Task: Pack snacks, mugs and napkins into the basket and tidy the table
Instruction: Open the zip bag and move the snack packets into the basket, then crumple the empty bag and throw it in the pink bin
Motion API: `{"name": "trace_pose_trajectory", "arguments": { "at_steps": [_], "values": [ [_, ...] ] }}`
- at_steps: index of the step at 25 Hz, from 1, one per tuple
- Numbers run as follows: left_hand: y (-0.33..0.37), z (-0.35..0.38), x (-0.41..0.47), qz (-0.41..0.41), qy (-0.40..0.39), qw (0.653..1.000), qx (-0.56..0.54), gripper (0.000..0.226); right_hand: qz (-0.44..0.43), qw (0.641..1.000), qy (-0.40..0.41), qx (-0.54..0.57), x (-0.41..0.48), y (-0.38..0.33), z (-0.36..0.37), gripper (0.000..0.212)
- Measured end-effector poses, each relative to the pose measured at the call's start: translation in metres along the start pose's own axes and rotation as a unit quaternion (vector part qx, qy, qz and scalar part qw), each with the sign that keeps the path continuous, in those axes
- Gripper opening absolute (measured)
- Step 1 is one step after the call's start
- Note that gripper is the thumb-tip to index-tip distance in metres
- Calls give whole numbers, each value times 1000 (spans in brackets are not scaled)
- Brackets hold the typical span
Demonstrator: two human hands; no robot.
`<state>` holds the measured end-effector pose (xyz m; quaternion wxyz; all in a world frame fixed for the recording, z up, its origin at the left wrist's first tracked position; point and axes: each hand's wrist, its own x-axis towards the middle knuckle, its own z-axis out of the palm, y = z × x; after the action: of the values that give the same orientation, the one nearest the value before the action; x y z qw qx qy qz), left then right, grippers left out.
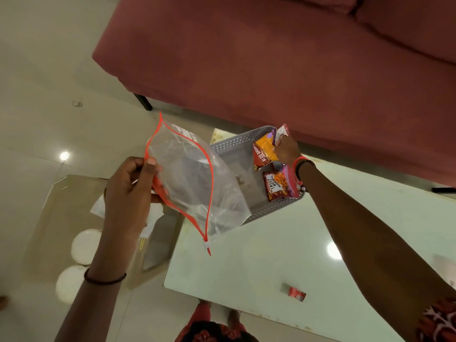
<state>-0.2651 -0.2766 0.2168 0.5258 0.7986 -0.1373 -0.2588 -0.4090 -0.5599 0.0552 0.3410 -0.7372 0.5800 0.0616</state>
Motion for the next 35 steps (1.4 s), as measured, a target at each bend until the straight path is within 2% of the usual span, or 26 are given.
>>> {"name": "trace_pose_trajectory", "arguments": {
  "at_steps": [1, 2, 3, 5, 13, 17, 19, 21, 23, 25, 26, 28, 31, 32, 35],
  "values": [
    [-1, 1, 2, -1, -1, 1000, -2, 20, -7, 1000, -4, -28, 5, 2, 9, 13],
    [-1, 1, 4, -2, -3, 1000, -4, 20, -17, 999, -2, -51, 9, 4, 17, 14],
    [-1, 2, 6, -4, -4, 1000, -7, 20, -18, 997, 6, -70, 14, 5, 25, 25],
    [-1, 3, 8, -7, -3, 1000, -9, 21, -8, 998, 20, -58, 17, 7, 35, 31],
    [-6, -1, 16, -9, -11, 1000, 2, 22, -22, 992, 74, -103, 12, 16, 39, 26],
    [-4, 2, 15, -13, -13, 1000, -14, 21, -23, 989, 70, -130, 10, 12, 32, 31],
    [-4, 1, 14, -13, -16, 1000, -18, 21, -42, 987, 75, -134, 4, 1, 26, 37],
    [5, 1, 4, -4, -29, 999, -20, 22, -96, 978, 61, -173, -22, -5, 9, 42],
    [3, 4, 3, -29, -46, 998, -27, 23, -172, 966, -39, -187, -50, -7, 8, 61],
    [2, 13, 0, -69, -80, 994, -23, 22, -231, 952, -145, -135, -92, 1, 18, 106],
    [3, 19, -5, -85, -99, 991, -13, 22, -246, 948, -167, -113, -117, 6, 24, 122],
    [8, 28, -17, -107, -140, 984, -7, 27, -243, 954, -156, -75, -160, 16, 34, 131],
    [18, 41, -37, -164, -221, 960, -55, 31, -185, 969, -144, 75, -198, 18, 41, 119],
    [21, 44, -44, -188, -233, 952, -65, 32, -167, 961, -149, 164, -205, 16, 39, 105],
    [23, 48, -63, -238, -252, 932, -107, 32, -150, 901, -127, 387, -224, 13, 30, 51]
  ]
}}
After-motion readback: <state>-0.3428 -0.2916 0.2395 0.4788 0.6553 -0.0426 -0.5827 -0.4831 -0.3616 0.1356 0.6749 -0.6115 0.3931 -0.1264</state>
